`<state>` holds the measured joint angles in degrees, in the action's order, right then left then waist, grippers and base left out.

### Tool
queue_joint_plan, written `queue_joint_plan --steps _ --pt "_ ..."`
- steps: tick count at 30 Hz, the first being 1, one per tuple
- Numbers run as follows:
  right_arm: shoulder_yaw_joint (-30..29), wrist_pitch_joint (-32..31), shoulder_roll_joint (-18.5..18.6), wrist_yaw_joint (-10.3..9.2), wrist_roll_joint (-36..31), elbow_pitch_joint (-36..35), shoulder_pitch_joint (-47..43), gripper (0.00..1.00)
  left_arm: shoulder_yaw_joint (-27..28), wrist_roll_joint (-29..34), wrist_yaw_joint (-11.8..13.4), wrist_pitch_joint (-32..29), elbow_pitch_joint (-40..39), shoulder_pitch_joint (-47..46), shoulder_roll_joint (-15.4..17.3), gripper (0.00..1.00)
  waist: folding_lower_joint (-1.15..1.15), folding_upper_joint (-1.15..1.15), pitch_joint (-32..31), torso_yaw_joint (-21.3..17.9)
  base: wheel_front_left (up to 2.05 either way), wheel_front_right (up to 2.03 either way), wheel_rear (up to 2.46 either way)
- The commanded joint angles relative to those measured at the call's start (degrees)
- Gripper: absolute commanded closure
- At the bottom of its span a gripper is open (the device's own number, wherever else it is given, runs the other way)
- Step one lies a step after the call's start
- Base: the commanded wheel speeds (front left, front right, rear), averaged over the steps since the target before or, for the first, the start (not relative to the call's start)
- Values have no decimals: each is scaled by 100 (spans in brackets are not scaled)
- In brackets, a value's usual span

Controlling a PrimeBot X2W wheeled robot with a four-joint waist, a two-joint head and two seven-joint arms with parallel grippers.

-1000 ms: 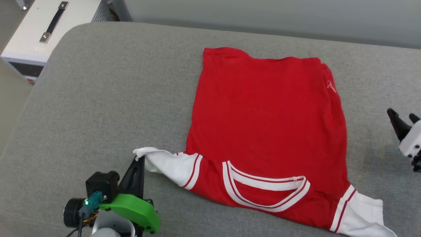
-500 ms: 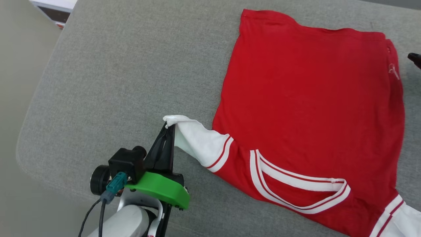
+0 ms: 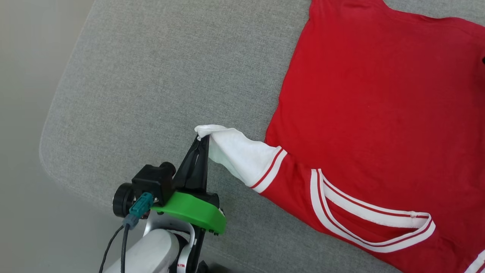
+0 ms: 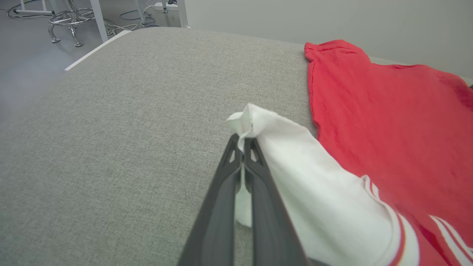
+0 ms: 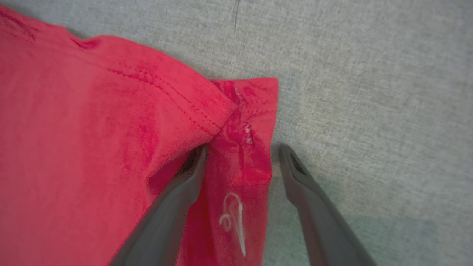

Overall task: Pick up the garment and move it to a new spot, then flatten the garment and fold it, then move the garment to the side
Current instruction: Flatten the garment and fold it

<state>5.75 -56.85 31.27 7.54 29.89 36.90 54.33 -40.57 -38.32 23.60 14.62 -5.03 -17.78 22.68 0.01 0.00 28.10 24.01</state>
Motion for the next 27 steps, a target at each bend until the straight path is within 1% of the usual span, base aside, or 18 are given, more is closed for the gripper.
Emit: queue_joint_plan --steps 1,2,6,9,15,22,27 --pt "114 -222 -151 -5 -13 315 -394 72 36 42 -35 34 27 -12 -64 100 -1 0 -14 -3 0 0 0" --pt "89 -241 -168 -5 16 315 -407 100 49 48 -47 34 40 -2 -71 100 -1 0 -21 -11 0 0 0" --pt "13 -180 -287 -5 73 250 -367 100 103 70 -79 36 98 45 -74 100 -1 0 -86 -70 0 0 0" --pt "9 1 -278 -5 25 180 -299 100 147 81 -87 36 142 81 -58 100 -1 0 -212 -110 0 0 0" --pt "-269 554 -298 -5 138 131 -310 100 231 46 -13 30 211 275 59 100 -1 0 -649 -299 0 0 0" --pt "-430 948 -146 -5 211 30 -943 100 377 -89 172 -52 180 630 285 100 -1 0 -1204 -654 0 0 0" --pt "-548 1149 -59 -5 310 -165 -1638 100 527 -258 260 -135 202 917 496 100 -1 0 -1514 -1039 0 0 0"
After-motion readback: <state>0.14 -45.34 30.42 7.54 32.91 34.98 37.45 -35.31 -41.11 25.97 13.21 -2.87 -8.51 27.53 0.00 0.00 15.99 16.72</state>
